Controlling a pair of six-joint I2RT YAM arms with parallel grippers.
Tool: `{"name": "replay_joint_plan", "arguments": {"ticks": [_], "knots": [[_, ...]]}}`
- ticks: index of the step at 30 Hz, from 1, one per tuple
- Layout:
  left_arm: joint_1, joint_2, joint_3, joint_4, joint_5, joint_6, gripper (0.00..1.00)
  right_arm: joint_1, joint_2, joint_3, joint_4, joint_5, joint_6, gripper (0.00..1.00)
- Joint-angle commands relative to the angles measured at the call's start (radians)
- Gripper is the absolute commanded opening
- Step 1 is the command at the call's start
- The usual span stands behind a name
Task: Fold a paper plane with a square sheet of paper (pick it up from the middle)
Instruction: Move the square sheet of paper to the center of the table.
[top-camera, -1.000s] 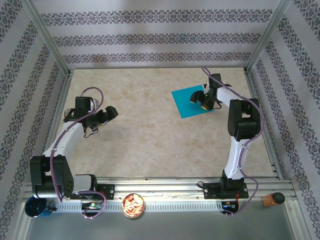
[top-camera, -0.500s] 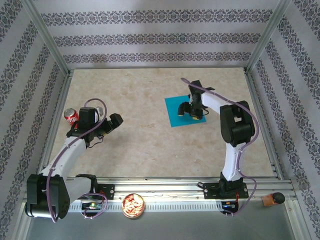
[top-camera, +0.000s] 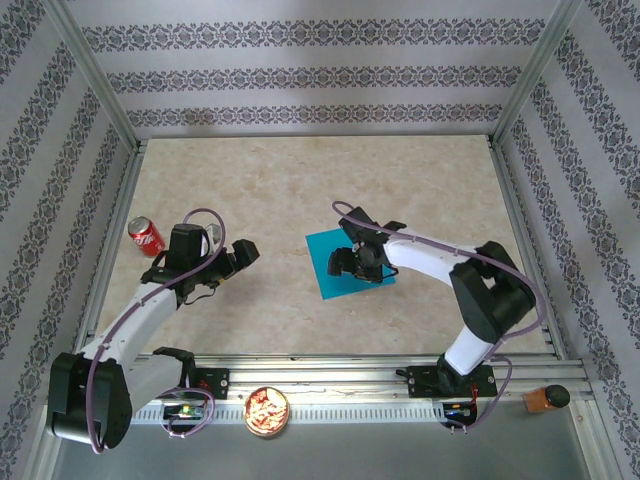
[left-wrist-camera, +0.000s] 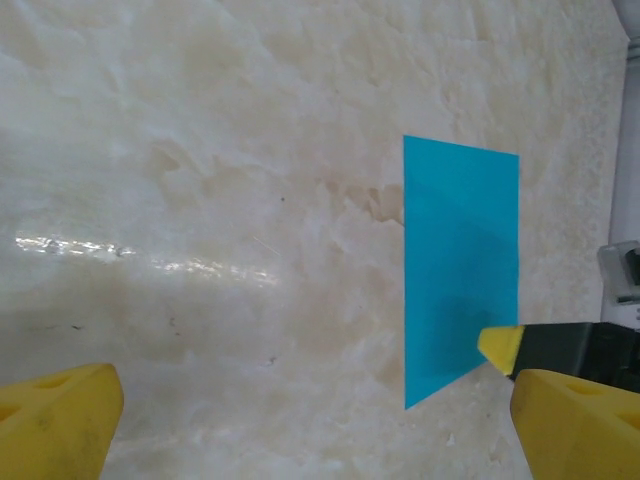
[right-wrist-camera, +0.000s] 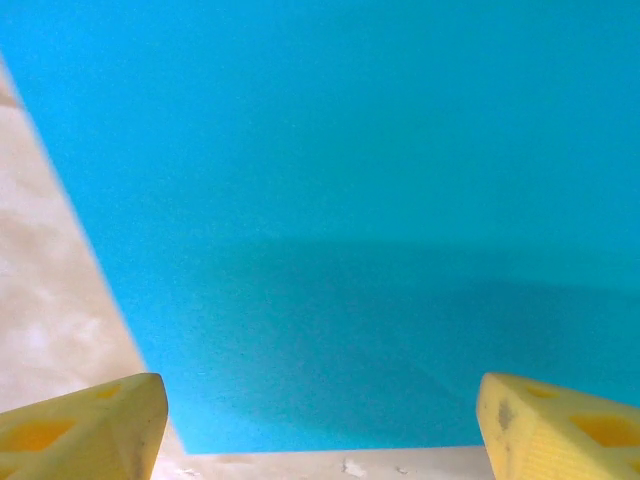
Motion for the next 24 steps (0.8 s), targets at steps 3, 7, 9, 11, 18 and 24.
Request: {"name": "replay_joint_plan", "arguments": {"ticks": [3,7,9,11,18,24], "knots": [[-0.015,-0.026,-0.002,0.027,0.054,0.028,1.0,-0.114,-0.006,0.026,0.064,-0.119,-0.058,0.8],[-0.023,0.019,0.026,0.031,0.133,0.06,1.0,-0.171,0.04,0.056,0.012,-0.145,-0.147,0.79],[-0.037,0.026,0.041,0.008,0.137,0.08,1.0,-0.191,0.071,0.074,-0.006,-0.173,-0.187,0.79],[-0.043,0.017,0.039,0.002,0.131,0.085,1.0,-0.207,0.115,0.115,-0.079,-0.198,-0.206,0.79],[-0.044,0.003,0.024,-0.018,0.145,0.081,1.0,-0.196,0.157,0.078,-0.065,-0.185,-0.183,0.8],[-0.044,0.002,0.028,-0.046,0.083,0.069,1.0,-0.16,0.143,-0.003,0.007,-0.178,-0.063,0.8]]}}
